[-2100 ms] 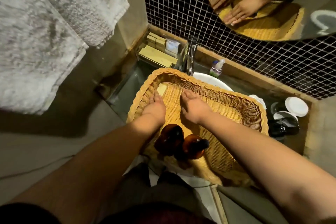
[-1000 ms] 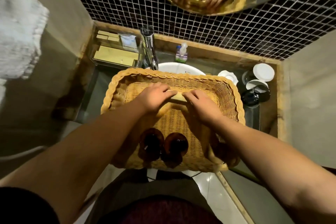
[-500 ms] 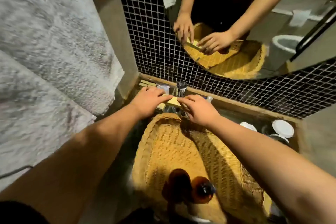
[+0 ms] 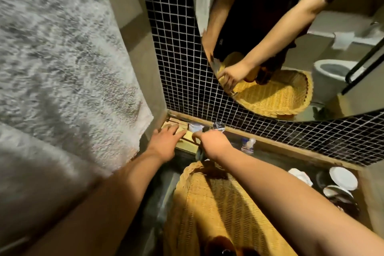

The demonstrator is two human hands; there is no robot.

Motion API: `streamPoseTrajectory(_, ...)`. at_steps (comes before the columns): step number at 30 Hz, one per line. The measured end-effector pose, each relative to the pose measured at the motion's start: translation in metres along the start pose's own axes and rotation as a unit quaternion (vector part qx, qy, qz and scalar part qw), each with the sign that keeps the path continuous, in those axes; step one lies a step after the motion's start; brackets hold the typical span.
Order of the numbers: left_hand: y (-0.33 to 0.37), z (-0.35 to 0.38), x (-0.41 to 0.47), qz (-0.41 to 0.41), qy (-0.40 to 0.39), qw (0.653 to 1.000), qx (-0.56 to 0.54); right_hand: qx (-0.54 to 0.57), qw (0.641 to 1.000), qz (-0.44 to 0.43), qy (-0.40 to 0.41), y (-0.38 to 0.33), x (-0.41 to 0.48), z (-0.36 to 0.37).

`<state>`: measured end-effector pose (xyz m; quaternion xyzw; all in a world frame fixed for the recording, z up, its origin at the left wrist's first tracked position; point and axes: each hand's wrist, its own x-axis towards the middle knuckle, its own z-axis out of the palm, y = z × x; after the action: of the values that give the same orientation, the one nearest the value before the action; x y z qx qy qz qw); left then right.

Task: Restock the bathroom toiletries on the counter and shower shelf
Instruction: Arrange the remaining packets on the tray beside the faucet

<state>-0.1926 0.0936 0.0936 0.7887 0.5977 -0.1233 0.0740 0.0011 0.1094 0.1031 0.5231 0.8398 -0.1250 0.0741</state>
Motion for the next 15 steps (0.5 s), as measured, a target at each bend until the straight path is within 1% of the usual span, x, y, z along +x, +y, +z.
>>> streamPoseTrajectory(6, 0.000, 0.045, 0.024, -0.029, -0.079, 0.994, -0.065, 0.009, 0.999, 0.025, -0.028, -0.004, 0.028, 0.029)
streamPoseTrajectory(11, -0.012, 0.077, 0.040, -0.023, -0.068, 0.993, -0.092, 0.023, 0.998, 0.030, -0.043, 0.002, 0.053, 0.044)
streamPoseTrajectory(15, -0.023, 0.090, 0.052, -0.021, -0.073, 0.995, -0.065, 0.003, 0.998, 0.009, -0.070, 0.005, 0.070, 0.046)
